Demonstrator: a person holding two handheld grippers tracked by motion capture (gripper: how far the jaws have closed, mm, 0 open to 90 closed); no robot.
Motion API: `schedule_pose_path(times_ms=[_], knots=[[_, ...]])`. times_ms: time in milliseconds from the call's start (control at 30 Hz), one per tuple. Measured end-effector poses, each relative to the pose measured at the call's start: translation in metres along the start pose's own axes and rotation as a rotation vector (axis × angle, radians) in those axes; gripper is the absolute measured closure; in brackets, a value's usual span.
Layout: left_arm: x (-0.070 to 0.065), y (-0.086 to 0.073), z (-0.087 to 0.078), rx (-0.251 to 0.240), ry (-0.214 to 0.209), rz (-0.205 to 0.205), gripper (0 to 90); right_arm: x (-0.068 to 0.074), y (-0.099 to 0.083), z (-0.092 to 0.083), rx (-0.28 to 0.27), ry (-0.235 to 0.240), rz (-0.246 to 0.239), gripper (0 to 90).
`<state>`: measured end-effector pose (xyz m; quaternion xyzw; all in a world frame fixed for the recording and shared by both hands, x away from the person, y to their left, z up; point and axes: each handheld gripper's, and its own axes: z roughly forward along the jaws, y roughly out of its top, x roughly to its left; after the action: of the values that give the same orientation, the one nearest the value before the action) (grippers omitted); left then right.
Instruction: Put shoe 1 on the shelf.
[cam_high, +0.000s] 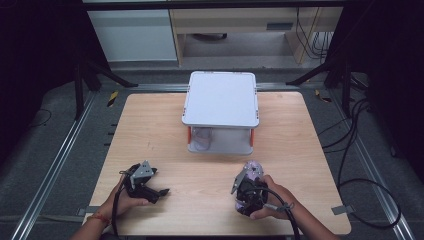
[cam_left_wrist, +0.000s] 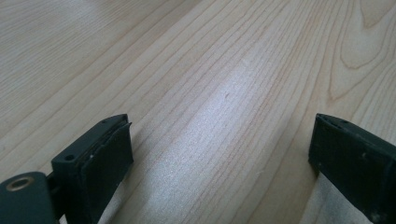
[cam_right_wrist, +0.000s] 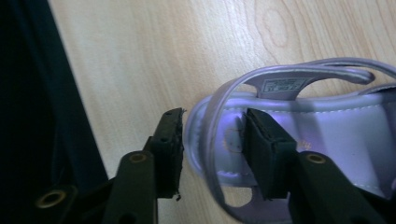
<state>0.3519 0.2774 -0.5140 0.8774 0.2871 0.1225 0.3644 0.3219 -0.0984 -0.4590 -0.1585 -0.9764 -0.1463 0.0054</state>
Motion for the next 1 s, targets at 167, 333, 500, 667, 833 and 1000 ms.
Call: schedule_pose_path(times_ms=[167, 333, 500, 667, 833, 1000], knots=[[0.0, 0.0, 0.0, 0.0, 0.0, 0.0, 5.0, 0.001, 0.001, -0.001, 0.0, -0.023, 0.001, 76.5], [0.0, 0.0, 0.0, 0.0, 0.0, 0.0, 5.0, 0.005, -0.002, -0.002, -0.016, -0.007, -0.017, 85.6], [0.0, 0.0, 0.0, 0.0, -0.001, 0.0, 4.9, 0.008, -0.001, -0.004, 0.005, -0.031, -0.061, 86.3], [0.0, 0.0, 0.0, 0.0, -0.001, 0.0, 4.7, 0.008, 0.006, -0.014, -0.003, -0.085, -0.105, 86.3], [0.0, 0.001, 0.001, 0.001, -0.003, 0.001, 4.5, 0.007, 0.017, -0.033, -0.064, -0.18, -0.122, 86.5], [0.001, 0.001, 0.001, 0.001, -0.004, 0.003, 4.5, 0.003, 0.028, -0.053, -0.135, -0.227, -0.132, 86.5]])
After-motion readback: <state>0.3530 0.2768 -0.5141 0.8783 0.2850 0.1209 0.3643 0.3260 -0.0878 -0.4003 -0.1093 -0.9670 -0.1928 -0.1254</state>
